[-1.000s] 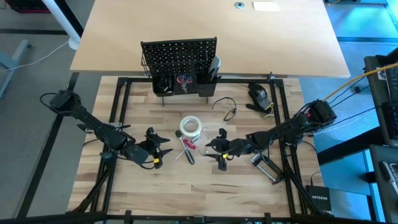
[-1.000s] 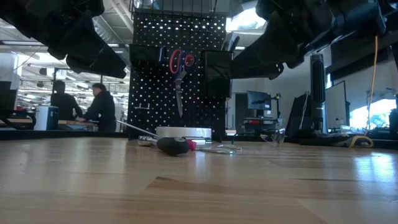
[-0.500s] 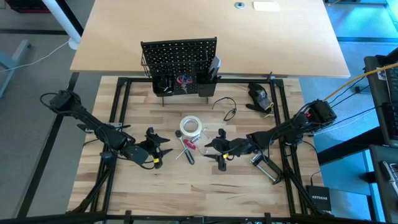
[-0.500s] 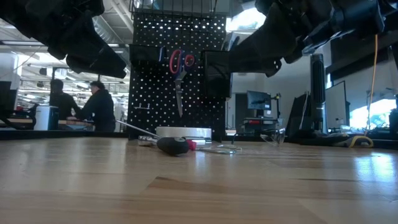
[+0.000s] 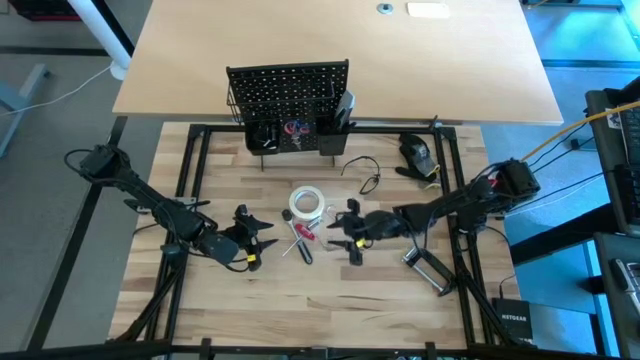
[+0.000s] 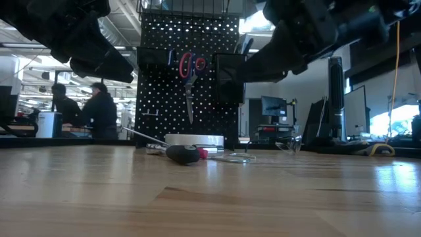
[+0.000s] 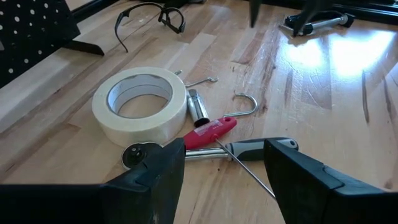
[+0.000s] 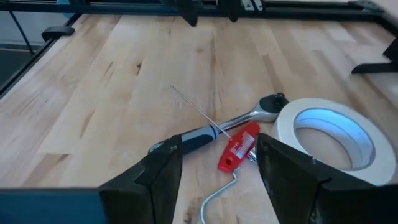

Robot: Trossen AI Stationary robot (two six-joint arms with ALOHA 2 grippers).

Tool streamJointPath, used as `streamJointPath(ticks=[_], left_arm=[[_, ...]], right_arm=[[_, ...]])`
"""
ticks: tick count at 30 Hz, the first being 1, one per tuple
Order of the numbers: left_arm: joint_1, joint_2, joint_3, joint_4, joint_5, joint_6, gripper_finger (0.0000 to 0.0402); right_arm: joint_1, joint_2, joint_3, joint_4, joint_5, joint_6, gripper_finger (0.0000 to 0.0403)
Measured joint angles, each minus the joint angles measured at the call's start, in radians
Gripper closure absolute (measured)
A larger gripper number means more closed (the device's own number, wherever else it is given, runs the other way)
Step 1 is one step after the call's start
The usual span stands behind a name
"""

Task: Hang tools onto peg board
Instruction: Put the silver extension bar into the left black bin on the peg board

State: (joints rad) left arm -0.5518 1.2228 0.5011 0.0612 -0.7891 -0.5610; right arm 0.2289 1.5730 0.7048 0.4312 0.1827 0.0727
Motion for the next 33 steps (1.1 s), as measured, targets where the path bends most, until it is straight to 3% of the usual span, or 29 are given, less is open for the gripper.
streamJointPath(ticks=[6, 18, 33], left_arm=[[0.000, 0.000, 0.000, 0.000, 0.000, 0.000, 0.0196], [0.000, 0.000, 0.000, -0.001, 0.000, 0.001, 0.0196], [0.006, 0.010, 0.000, -0.002, 0.000, 0.003, 0.0196]], right_arm=[[-0.079, 0.000, 0.000, -0.055, -0.096, -0.022, 0.0201], [-0.112, 0.121, 0.001, -0.030, -0.097, -0.075, 0.0201], [-0.192, 0.289, 0.098, -0.040, -0.116, -0.131, 0.0201]])
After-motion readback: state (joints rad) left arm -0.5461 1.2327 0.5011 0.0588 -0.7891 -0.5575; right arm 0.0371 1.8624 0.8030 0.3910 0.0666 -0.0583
